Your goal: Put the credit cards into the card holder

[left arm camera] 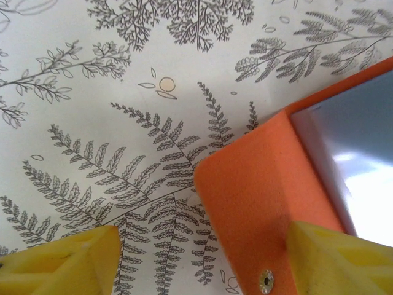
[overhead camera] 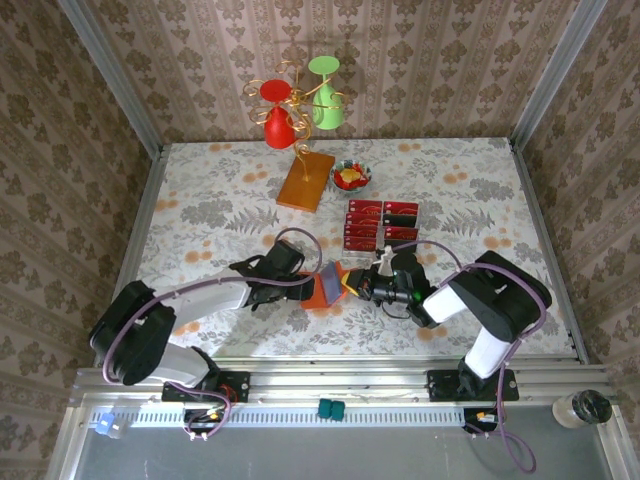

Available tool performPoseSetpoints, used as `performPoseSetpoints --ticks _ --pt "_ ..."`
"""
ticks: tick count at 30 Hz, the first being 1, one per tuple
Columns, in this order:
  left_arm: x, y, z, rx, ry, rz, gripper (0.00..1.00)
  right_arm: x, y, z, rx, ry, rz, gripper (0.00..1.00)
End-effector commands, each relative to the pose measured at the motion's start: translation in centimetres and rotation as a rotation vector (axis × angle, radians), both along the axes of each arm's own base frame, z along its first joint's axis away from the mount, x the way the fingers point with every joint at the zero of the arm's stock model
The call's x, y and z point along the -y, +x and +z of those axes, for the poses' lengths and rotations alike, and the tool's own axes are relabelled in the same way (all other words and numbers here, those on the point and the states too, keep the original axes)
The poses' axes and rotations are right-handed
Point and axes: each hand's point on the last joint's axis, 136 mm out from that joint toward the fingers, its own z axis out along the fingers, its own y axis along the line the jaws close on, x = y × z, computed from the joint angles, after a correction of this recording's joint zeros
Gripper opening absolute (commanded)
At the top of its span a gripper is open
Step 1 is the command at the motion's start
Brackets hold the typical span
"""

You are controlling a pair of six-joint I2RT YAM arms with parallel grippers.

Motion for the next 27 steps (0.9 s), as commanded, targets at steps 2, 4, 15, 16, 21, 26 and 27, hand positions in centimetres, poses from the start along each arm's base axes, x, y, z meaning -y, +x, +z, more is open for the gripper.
performPoseSetpoints --ticks 2,4,15,16,21,26,27 --pt "-0.4 0.1 -0.8 0.016 0.055 -0.02 0.72 0.8 -0.3 -0.5 0.019 -0.076 -0.032 0.03" --pt "-0.2 0.3 -0.8 0.021 0.064 -0.026 0.72 1.0 -0.5 -0.8 0.011 -0.092 -0.036 0.05" --pt "1.4 1.2 0.4 0.045 0.073 -0.067 0.71 2.1 -1.9 -3.2 -0.049 -0.167 -0.079 0.04" --pt "1.6 1.3 0.6 0.048 0.068 -0.072 0.71 2.1 -1.9 -3.2 -0.05 -0.169 -0.078 0.04" --pt "2.8 1.3 1.1 0.053 0.063 -0.097 0.71 1.7 -2.1 -3.3 -0.051 -0.17 -0.067 0.04" --pt "3.4 1.2 0.8 0.048 0.074 -0.11 0.71 1.6 -2.0 -3.0 -0.045 -0.18 -0.06 0.15" --pt "3.4 1.2 0.7 0.046 0.077 -0.11 0.71 1.7 -2.1 -3.0 -0.042 -0.187 -0.057 0.18"
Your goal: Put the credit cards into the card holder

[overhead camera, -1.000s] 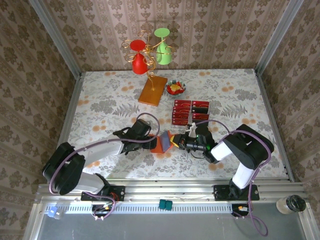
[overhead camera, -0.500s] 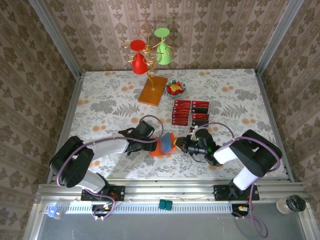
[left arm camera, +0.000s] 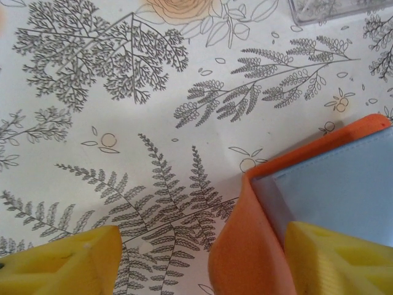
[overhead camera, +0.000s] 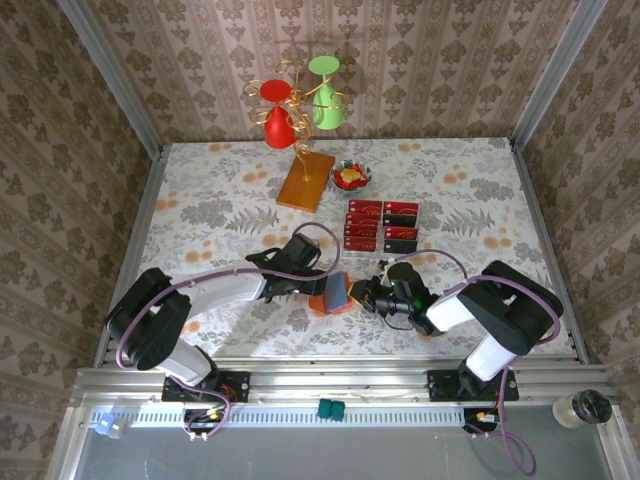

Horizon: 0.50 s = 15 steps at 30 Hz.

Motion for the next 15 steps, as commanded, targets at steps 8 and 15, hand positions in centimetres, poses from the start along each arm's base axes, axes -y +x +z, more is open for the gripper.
performPoseSetpoints --ticks 8,15 --pt "-0.2 0.2 -0.1 0.011 0.052 -0.024 0.7 2.7 0.2 1.5 0.042 -0.14 -0.034 0.5" --pt "-0.2 0.3 0.2 0.023 0.054 -0.026 0.7 4.1 0.1 5.6 0.123 -0.266 0.005 0.35"
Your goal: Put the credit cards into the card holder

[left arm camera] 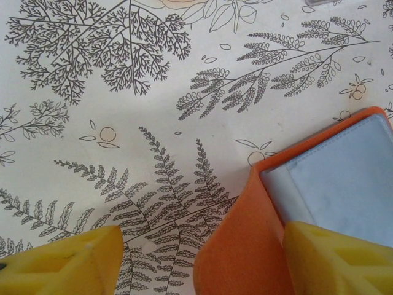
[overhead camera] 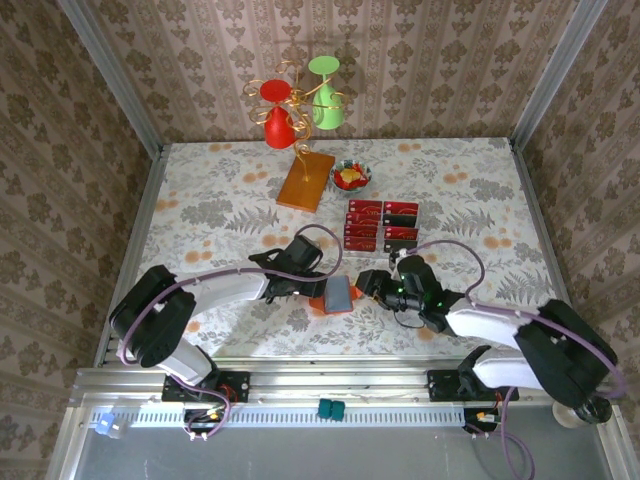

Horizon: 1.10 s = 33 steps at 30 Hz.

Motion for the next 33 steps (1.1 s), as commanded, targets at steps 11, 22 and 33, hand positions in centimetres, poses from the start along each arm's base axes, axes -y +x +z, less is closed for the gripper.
performPoseSetpoints --ticks 11,22,33 --pt "-0.2 0.7 1.3 0.047 0.027 -0.013 0.7 -4.6 0.3 0.4 -0.003 -0.161 0.191 0.06" --pt "-0.8 1.3 1.7 0.048 -0.049 0.05 0.61 -9.5 0.0 -2.4 -0.038 -0.119 0.265 0.0" --pt "-1.3 1.6 1.0 0.023 -0.091 0.076 0.5 -11.6 0.3 -2.7 -0.025 -0.079 0.28 0.0"
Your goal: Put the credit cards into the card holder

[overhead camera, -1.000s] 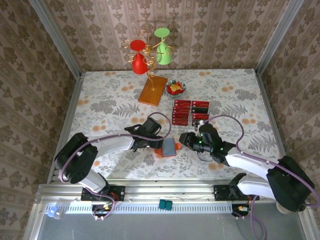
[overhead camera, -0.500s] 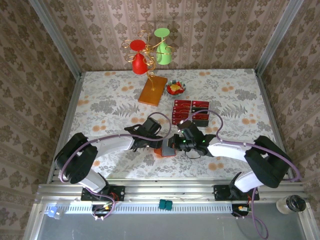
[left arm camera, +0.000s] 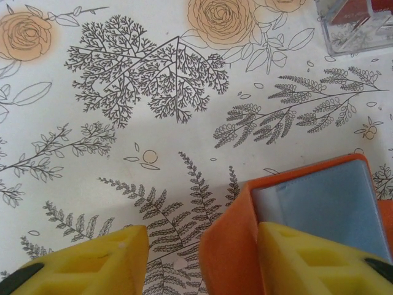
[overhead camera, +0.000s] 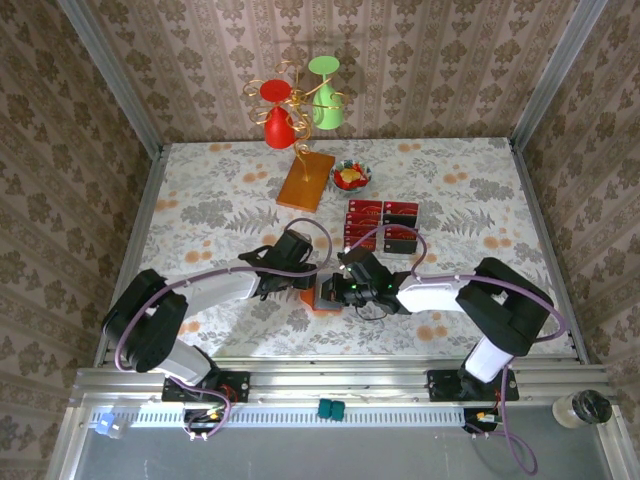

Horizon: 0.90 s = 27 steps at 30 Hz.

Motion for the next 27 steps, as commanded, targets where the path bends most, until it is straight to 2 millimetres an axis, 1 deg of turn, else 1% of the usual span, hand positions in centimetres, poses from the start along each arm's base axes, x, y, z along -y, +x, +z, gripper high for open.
performPoseSetpoints --ticks 1,5,8,14,16,20,24,27 --pt "-0.1 -0.1 0.0 -0.008 -0.028 0.011 0.5 -1.6 0.8 1.2 0.022 0.056 0.003 0.0" --pt "-0.1 -0.1 0.0 -0.007 -0.04 0.019 0.49 -2.6 1.1 1.1 0.028 0.066 0.013 0.0" --pt "-0.2 0.0 0.1 -0.007 -0.05 0.027 0.51 -3.2 1.1 0.4 0.019 0.071 0.009 0.0" --pt "-0.8 0.6 0.6 -0.022 -0.112 0.087 0.65 -3.3 0.9 -2.0 -0.018 0.08 -0.029 0.0" --pt "-1.0 0.7 0.9 -0.023 -0.136 0.103 0.67 -3.1 0.7 -2.6 -0.03 0.08 -0.037 0.0" --pt "-1.4 0.7 1.1 -0.031 -0.153 0.111 0.68 -2.6 0.4 -3.3 -0.038 0.067 -0.051 0.0" --pt "-1.9 -0.1 0.3 -0.049 -0.144 0.111 0.65 -2.4 0.3 -3.3 -0.038 0.062 -0.055 0.0" --pt "-2.7 -0.8 -0.5 -0.062 -0.124 0.12 0.62 -2.3 0.3 -3.4 -0.039 0.058 -0.057 0.0"
